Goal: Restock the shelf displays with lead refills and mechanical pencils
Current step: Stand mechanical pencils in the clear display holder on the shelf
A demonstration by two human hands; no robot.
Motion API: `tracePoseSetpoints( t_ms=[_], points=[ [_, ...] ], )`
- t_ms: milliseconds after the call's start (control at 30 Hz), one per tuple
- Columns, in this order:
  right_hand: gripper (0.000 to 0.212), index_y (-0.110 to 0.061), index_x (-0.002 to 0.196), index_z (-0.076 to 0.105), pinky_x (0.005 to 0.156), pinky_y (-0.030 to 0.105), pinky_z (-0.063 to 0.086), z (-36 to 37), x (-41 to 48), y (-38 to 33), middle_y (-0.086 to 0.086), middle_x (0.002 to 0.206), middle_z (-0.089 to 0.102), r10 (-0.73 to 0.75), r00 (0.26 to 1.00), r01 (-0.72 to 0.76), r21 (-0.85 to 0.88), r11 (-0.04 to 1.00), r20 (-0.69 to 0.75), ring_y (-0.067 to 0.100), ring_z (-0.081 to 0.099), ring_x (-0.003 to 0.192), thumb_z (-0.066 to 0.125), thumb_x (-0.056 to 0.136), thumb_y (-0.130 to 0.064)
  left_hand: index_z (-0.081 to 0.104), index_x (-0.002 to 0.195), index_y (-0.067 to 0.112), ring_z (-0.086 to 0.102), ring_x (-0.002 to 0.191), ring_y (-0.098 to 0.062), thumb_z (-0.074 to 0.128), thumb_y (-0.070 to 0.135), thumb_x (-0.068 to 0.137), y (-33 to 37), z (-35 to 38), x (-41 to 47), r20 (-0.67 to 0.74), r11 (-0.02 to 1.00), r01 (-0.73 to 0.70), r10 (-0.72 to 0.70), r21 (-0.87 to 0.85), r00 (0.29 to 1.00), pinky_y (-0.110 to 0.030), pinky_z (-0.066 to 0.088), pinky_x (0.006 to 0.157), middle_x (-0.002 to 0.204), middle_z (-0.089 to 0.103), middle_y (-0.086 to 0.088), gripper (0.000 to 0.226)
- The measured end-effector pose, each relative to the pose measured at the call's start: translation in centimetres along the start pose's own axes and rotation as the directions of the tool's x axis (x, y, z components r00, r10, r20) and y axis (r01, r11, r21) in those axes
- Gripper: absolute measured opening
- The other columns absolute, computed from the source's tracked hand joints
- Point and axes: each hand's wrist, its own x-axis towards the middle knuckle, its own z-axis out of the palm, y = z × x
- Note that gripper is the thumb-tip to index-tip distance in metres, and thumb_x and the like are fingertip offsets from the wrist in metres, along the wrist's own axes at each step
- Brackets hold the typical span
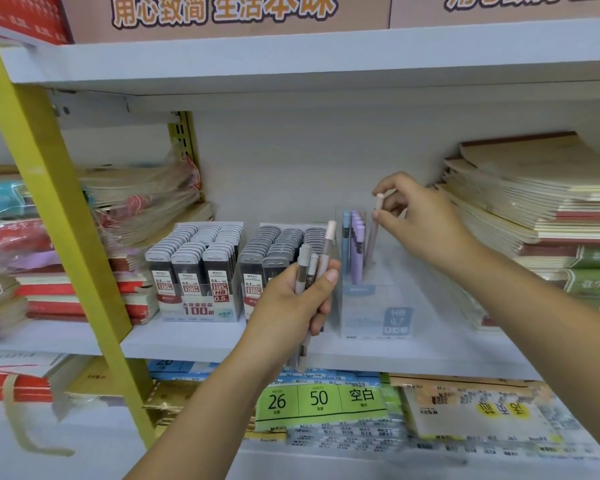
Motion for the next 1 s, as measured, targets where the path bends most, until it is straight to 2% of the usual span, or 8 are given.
tracePoseSetpoints(
  t_ms=[100, 267, 433, 533, 633, 767, 867, 1000],
  points=[
    [0.025, -0.032, 0.097, 0.050, 0.064, 0.026, 0.044, 0.8, -0.3, 0.2, -0.007, 0.078, 0.066, -0.020, 0.999, 0.021, -0.017, 1.000, 0.034, 0.013, 0.062, 0.077, 0.068, 0.086, -0.019, 0.070, 0.107, 0.027, 0.045, 0.047, -0.009, 0.060, 0.030, 0.099, -0.1, -0.1, 0.0, 0.000, 1.000, 0.006, -0.006, 0.015, 1.000, -0.018, 0.042, 0.047, 0.059, 0.055, 0.009, 0.014],
    [0.032, -0.037, 0.097, 0.041, 0.061, 0.028, 0.041, 1.5, -0.5, 0.4, -0.011, 0.076, 0.063, -0.031, 0.997, 0.035, -0.060, 0.998, 0.064, 0.009, 0.057, 0.077, 0.067, 0.087, -0.021, 0.071, 0.096, 0.036, 0.046, 0.050, -0.009, 0.063, 0.038, 0.097, -0.4, -0.5, 0.0, 0.018, 0.999, 0.004, -0.005, 0.054, 1.000, -0.019, 0.041, 0.046, 0.061, 0.055, 0.012, 0.009],
    [0.018, -0.021, 0.103, 0.060, 0.067, 0.031, 0.031, 1.8, -0.1, 0.6, -0.004, 0.087, 0.064, -0.079, 0.995, 0.094, -0.298, 0.950, 0.062, 0.014, 0.040, 0.090, 0.067, 0.088, -0.026, 0.069, 0.104, 0.031, 0.047, 0.055, -0.009, 0.061, 0.041, 0.097, -0.5, -0.4, -0.2, 0.050, 0.999, 0.015, -0.017, 0.040, 0.999, -0.021, 0.044, 0.054, 0.068, 0.057, 0.012, 0.014],
    [0.017, -0.017, 0.106, 0.064, 0.075, 0.030, 0.032, 1.2, -0.3, -0.2, 0.001, 0.096, 0.062, -0.038, 0.997, 0.056, -0.333, 0.941, 0.060, 0.021, 0.045, 0.096, 0.063, 0.091, -0.026, 0.067, 0.111, 0.024, 0.047, 0.054, -0.009, 0.057, 0.034, 0.100, -0.3, -0.4, -0.2, 0.057, 0.999, 0.033, -0.034, 0.016, 0.998, -0.023, 0.042, 0.053, 0.069, 0.060, 0.011, 0.018],
    [0.006, -0.021, 0.093, 0.067, 0.073, 0.021, 0.033, 0.3, -2.2, -2.4, -0.009, 0.086, 0.059, -0.021, 0.992, 0.008, -0.101, 0.995, -0.125, 0.018, 0.054, 0.088, 0.061, 0.093, -0.024, 0.070, 0.107, 0.026, 0.048, 0.054, -0.009, 0.059, 0.034, 0.098, 0.1, -0.3, -0.3, 0.079, 1.000, 0.022, -0.022, -0.001, 0.997, -0.025, 0.040, 0.053, 0.069, 0.062, 0.008, 0.016],
    [0.019, -0.029, 0.105, 0.066, 0.078, 0.020, 0.051, -0.2, -5.0, -6.0, -0.005, 0.084, 0.074, 0.159, 0.962, -0.256, 0.525, 0.812, 0.223, 0.008, 0.068, 0.084, 0.069, 0.087, -0.031, 0.070, 0.104, 0.023, 0.049, 0.054, -0.012, 0.061, 0.032, 0.098, 0.3, 0.4, -0.2, 0.117, 1.000, -0.016, 0.013, 0.024, 0.993, -0.032, 0.041, 0.058, 0.070, 0.064, 0.004, 0.014],
    [0.029, -0.019, 0.115, 0.062, 0.061, 0.016, 0.049, -0.1, -5.5, -6.5, 0.005, 0.082, 0.075, 0.197, 0.944, -0.326, 0.643, 0.694, 0.265, 0.008, 0.067, 0.074, 0.069, 0.087, -0.015, 0.066, 0.107, 0.018, 0.052, 0.055, -0.012, 0.062, 0.037, 0.095, 0.4, 0.7, -0.4, 0.143, 0.999, -0.020, 0.014, 0.039, 0.990, -0.029, 0.044, 0.058, 0.072, 0.066, 0.003, 0.023],
    [0.017, -0.018, 0.104, 0.059, 0.053, 0.019, 0.049, -1.1, -4.8, -5.8, 0.006, 0.076, 0.074, 0.288, 0.953, -0.267, 0.716, 0.645, 0.095, 0.014, 0.068, 0.065, 0.062, 0.091, -0.006, 0.067, 0.091, 0.025, 0.057, 0.052, -0.011, 0.057, 0.042, 0.095, 0.4, 0.5, -0.8, 0.142, 0.999, -0.005, -0.002, 0.049, 0.990, -0.022, 0.050, 0.054, 0.071, 0.070, 0.000, 0.021]
  ],
)
